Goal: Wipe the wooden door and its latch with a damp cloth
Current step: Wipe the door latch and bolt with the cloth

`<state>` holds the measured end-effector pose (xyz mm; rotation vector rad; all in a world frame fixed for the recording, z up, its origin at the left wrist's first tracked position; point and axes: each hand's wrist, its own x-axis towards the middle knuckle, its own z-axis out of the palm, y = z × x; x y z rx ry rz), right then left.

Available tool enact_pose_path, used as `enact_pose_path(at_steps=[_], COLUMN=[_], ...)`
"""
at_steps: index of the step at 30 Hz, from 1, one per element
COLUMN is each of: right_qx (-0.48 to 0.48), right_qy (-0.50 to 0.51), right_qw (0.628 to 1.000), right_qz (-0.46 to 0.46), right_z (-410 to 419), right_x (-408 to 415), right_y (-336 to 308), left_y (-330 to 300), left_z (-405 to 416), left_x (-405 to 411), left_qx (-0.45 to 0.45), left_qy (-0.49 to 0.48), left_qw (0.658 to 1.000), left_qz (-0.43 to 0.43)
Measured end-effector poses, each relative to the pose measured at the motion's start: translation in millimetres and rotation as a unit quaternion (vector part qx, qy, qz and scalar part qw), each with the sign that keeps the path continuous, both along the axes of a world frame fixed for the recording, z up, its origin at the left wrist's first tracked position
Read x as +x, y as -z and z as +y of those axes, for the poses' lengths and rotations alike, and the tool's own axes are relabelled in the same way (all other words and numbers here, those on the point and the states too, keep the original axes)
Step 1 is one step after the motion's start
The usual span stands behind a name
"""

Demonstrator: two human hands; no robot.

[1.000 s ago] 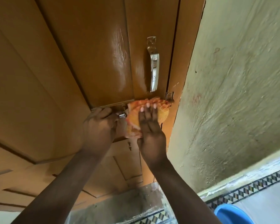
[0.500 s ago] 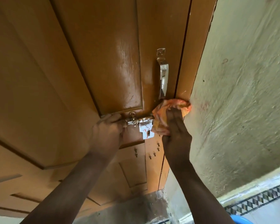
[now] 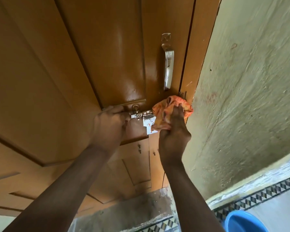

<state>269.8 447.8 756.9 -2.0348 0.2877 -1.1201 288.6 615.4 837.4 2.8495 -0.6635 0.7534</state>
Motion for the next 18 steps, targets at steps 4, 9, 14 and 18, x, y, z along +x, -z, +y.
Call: enact_pose_path(at_steps=[4,9,14,18], right_qx=[-0.017,0.116,0.078,-0.078], right_qy=[-0.064,-0.06,-0.038,-0.078], right_qw=[0.998,0.991,0.996,0.993], right_qz=[0.006,-0.009,-0.009,0.051], right_z=[52,55,76,64], right_x=[-6,-4,3,-5], right_y=[15,22,23,71], left_y=[-5,-6,-5,-8], left_z=[-1,1,2,1], left_x=[-7,-6,-5,-6], left_qx=[0.0,0.013,0.002,-0.019], left_qy=[0.021,0.028,0.044,0.059], left_qw=[1.0,0.999,0.999,0.998], left_qz=[-0.015,-0.041,-0.03,-0.034])
